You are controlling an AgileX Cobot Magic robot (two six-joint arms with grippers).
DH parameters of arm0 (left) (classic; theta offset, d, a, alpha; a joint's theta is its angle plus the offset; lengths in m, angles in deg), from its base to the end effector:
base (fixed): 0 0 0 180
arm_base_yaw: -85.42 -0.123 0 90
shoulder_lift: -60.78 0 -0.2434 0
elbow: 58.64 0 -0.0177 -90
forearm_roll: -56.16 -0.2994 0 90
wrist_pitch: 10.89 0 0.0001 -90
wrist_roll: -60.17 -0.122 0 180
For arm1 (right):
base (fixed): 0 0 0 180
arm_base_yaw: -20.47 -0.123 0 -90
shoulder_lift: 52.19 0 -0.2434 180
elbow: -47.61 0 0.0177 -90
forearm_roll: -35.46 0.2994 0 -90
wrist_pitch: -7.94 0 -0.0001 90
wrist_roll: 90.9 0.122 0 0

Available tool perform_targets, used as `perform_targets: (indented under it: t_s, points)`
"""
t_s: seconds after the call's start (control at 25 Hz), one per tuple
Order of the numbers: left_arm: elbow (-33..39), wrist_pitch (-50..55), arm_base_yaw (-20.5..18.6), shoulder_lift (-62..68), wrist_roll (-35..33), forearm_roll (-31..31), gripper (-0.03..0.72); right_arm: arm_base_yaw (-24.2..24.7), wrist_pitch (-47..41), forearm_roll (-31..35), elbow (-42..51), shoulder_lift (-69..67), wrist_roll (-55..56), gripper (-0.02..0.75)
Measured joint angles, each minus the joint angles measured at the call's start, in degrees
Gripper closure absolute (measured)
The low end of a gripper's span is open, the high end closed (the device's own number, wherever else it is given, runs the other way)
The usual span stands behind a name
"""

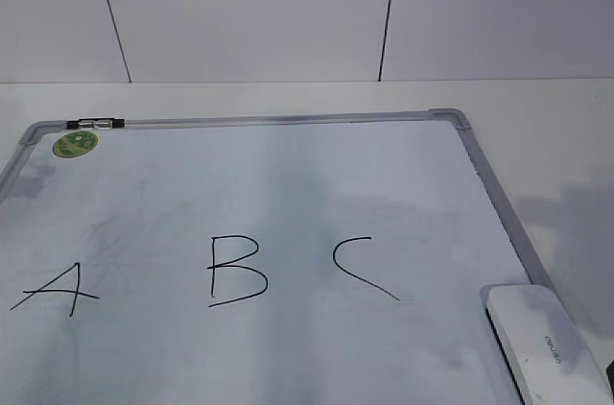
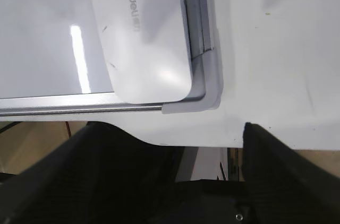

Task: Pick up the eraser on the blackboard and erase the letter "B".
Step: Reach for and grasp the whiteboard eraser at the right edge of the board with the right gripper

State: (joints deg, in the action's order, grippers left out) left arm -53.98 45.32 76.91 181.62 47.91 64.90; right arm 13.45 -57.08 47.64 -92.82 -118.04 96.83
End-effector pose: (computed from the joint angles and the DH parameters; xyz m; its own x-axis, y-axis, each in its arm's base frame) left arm 0.3739 0.0404 0.0515 -0.9997 -0.0209 0.0080 -0.0217 0.9915 -0.1283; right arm 0.2101 0.0494 0.1646 -0.9867 0.0999 -0.1281 0.0696 0.9724 0.2226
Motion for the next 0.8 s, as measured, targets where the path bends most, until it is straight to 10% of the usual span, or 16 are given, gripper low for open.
perform_targets:
  t_s: [0.48,0.8]
  points:
    - [-0.01,0.00,0.00,0.00,0.00,0.00,0.669,-0.40,2.72,0.44,-6.76,-12.16,-6.08,0.105]
    - [-0.01,0.13,0.00,0.00,0.00,0.00,0.669,-10.22,2.93,-5.05,-9.25,-18.44,-0.20,0.106]
